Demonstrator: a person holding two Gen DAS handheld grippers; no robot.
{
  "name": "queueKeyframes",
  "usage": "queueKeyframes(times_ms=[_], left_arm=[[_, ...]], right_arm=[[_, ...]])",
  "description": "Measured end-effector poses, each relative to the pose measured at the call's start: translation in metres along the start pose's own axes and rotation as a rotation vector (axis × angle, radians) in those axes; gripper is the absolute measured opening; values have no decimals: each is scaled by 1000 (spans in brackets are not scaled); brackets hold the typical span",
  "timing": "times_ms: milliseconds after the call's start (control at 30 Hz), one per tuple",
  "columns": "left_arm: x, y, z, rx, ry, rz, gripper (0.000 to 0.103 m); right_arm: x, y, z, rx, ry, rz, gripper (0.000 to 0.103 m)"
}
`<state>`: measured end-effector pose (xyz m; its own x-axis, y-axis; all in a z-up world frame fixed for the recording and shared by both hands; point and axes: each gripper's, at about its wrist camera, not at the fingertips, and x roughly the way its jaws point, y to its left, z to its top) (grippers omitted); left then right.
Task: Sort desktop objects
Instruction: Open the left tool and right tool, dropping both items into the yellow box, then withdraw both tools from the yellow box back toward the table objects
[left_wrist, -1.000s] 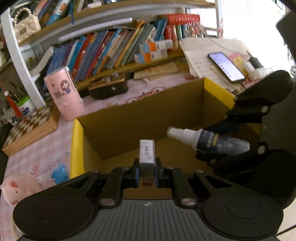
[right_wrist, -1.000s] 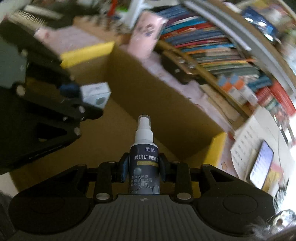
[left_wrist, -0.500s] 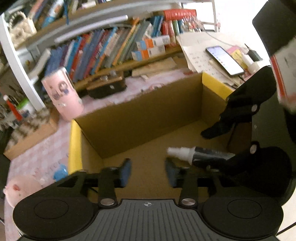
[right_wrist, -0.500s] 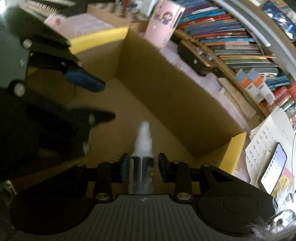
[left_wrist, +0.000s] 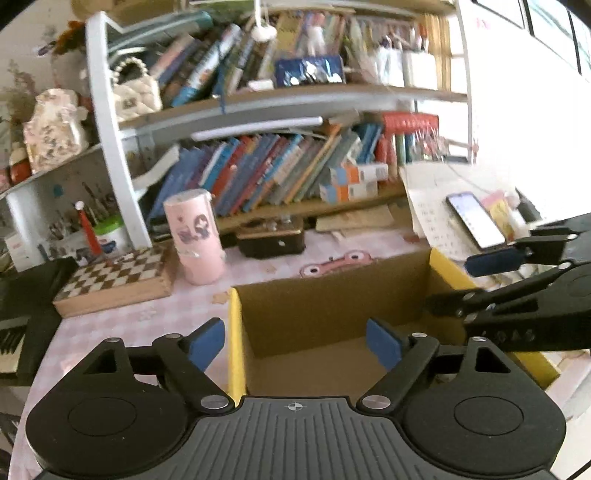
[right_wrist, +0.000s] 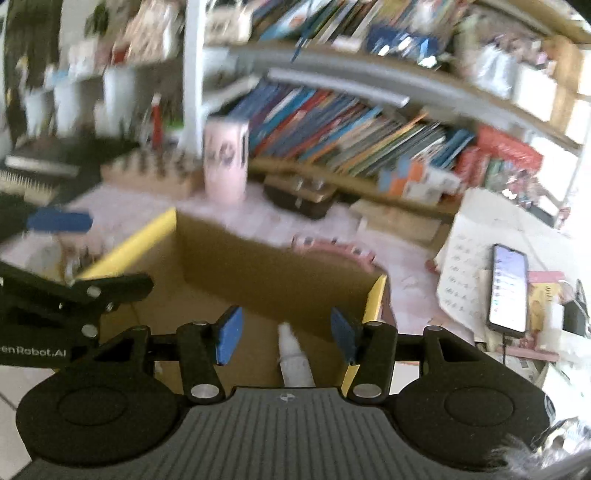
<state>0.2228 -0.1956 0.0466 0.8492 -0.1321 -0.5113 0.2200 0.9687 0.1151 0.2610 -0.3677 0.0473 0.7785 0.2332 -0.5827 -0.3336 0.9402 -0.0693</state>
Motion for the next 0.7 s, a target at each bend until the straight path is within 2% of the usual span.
queueKeyframes(times_ms=[167,300,700], left_arm=[[-24,14,-5,-33,-52,24,90],[-38,26,-11,-57,-76,45,91],[-69,73,-44,-123,-57,53,92]], right_arm=[[-34,6,-3,86,-103,-72,57],[-55,10,-11,154,-144,-142,61],[-84,42,-47,333,-124,-304,63]])
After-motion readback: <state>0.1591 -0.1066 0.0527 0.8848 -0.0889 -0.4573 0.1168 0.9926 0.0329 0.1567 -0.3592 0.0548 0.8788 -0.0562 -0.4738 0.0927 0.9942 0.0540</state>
